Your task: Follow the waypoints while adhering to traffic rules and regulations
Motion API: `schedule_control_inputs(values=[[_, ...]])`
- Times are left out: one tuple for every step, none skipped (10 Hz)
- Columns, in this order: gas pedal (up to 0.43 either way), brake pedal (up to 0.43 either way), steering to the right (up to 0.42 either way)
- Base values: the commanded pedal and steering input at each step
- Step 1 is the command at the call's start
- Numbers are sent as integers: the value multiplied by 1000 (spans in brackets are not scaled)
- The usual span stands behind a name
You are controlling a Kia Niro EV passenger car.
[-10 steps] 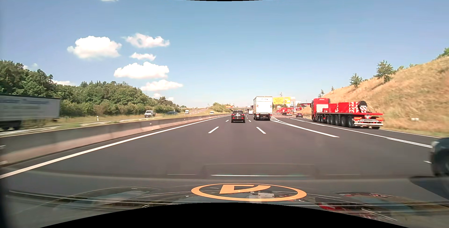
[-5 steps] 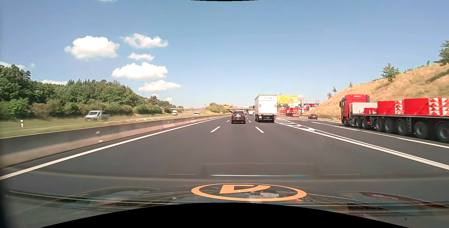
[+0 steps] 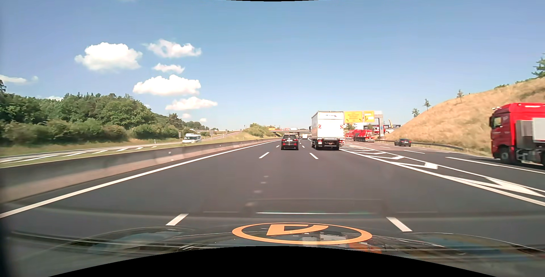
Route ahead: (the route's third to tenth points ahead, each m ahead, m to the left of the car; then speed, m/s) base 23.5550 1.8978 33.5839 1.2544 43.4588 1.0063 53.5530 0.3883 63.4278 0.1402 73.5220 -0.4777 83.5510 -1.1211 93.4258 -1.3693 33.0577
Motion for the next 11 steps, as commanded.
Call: schedule_control_inputs(values=[[248,0,2],[248,0,1],[248,0,1],[260,0,2],[268,0,2],[268,0,2],[268,0,2],[268,0,2],[268,0,2],[268,0,1],[268,0,2]])
